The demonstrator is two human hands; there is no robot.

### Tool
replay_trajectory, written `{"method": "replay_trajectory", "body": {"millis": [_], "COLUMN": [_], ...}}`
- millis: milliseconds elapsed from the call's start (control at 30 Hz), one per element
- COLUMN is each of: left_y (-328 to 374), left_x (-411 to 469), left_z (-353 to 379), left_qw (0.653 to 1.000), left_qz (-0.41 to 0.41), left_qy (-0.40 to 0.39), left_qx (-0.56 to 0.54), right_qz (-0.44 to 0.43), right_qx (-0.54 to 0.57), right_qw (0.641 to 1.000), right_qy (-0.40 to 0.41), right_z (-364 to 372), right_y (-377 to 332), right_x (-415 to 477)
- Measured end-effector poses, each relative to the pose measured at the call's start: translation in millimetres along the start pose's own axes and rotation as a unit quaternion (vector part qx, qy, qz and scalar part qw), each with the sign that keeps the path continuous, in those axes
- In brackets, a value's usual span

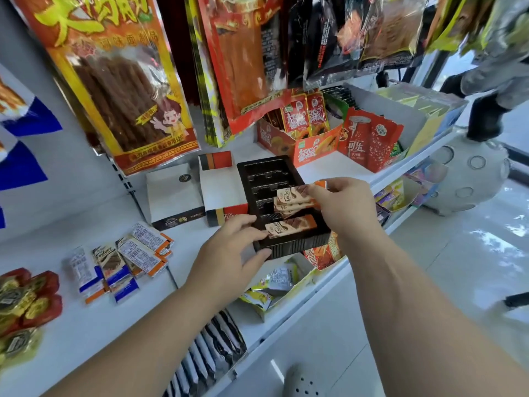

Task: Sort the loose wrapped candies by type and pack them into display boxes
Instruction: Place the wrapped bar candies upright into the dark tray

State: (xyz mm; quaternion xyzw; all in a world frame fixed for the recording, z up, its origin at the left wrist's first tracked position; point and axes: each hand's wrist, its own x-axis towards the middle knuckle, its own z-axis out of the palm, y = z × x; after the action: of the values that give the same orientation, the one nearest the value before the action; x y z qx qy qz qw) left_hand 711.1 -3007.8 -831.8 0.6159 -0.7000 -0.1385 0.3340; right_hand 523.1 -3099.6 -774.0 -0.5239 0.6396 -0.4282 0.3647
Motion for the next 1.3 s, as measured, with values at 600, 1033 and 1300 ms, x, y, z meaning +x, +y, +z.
{"method": "replay_trajectory", "body": {"millis": [600,1033,1300], "left_y": [-4.8,-7.0,-8.0], "left_x": [-5.3,-5.2,-4.0], "left_z": [-2.0,-0.8,-2.3], "left_qw": [0.997,0.996,0.995], "left_qz": [-0.014,-0.010,-0.017], "left_qy": [0.014,0.022,0.027], "left_qx": [-0.077,-0.084,-0.093], "right_qz": [-0.001,-0.136,-0.160], "right_qx": [-0.117,-0.218,-0.259], "right_qw": [0.993,0.966,0.952], "right_qy": [-0.021,0.035,-0.028], "right_z": [-13.1,5.7,9.5], "right_y": [6.5,10.0,14.1], "right_x": [8.5,-7.0,-2.7]}}
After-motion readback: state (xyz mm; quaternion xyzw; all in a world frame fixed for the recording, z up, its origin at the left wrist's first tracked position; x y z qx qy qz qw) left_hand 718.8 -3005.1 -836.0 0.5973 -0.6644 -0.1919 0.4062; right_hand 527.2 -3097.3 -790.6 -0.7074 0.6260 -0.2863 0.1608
